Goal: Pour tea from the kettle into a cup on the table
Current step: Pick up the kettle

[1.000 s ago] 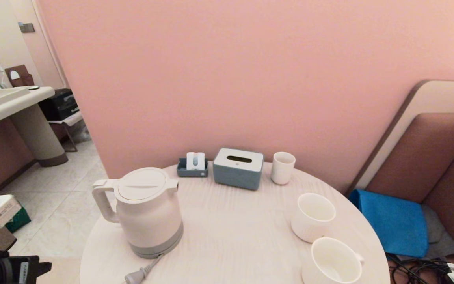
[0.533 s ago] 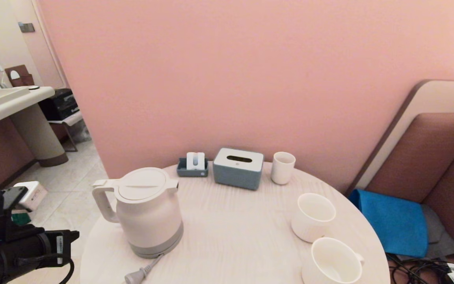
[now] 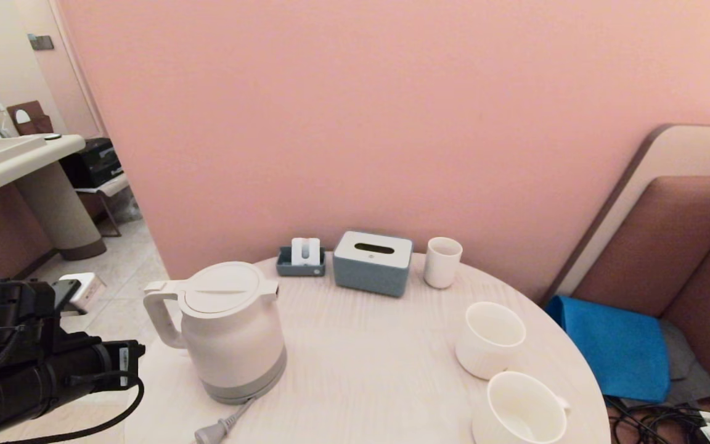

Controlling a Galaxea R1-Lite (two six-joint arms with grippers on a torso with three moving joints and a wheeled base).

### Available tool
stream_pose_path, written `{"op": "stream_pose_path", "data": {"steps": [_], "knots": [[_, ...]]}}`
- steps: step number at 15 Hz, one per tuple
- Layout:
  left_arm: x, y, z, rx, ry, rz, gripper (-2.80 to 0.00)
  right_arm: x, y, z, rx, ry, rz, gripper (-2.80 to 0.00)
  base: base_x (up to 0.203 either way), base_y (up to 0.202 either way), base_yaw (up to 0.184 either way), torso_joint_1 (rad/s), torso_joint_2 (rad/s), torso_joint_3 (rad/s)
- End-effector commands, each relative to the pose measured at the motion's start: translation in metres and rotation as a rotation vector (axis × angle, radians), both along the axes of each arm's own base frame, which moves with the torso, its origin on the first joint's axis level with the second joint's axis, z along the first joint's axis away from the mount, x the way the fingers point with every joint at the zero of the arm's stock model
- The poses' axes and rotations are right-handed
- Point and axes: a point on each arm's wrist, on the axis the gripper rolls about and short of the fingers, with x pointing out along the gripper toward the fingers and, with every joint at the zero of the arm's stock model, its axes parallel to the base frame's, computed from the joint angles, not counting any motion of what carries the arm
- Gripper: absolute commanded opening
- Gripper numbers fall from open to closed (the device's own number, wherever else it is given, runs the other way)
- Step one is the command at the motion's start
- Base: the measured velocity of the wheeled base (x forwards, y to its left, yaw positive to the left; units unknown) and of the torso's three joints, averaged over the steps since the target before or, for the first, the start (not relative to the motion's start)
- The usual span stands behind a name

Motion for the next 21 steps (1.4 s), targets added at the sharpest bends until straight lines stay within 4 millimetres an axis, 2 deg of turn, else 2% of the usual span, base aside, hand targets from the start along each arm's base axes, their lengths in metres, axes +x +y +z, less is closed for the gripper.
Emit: {"op": "stream_pose_path", "data": {"steps": [1,6,13,21], "knots": [[0.002,0.000,-0.001,-0.001,0.002,0.002,0.00,0.000,0.000,0.000,0.000,0.000,0.000,-2.80,0.000,0.000,0.000,0.000,0.00,0.000],[0.004,0.000,0.000,0.001,0.002,0.004,0.00,0.000,0.000,0.000,0.000,0.000,0.000,-2.80,0.000,0.000,0.000,0.000,0.00,0.000],[0.025,0.000,0.001,0.009,-0.054,0.002,0.00,0.000,0.000,0.000,0.000,0.000,0.000,-2.80,0.000,0.000,0.000,0.000,0.00,0.000],[0.039,0.001,-0.014,0.031,-0.066,-0.009,0.00,0.000,0.000,0.000,0.000,0.000,-0.001,-2.80,0.000,0.000,0.000,0.000,0.00,0.000]]}}
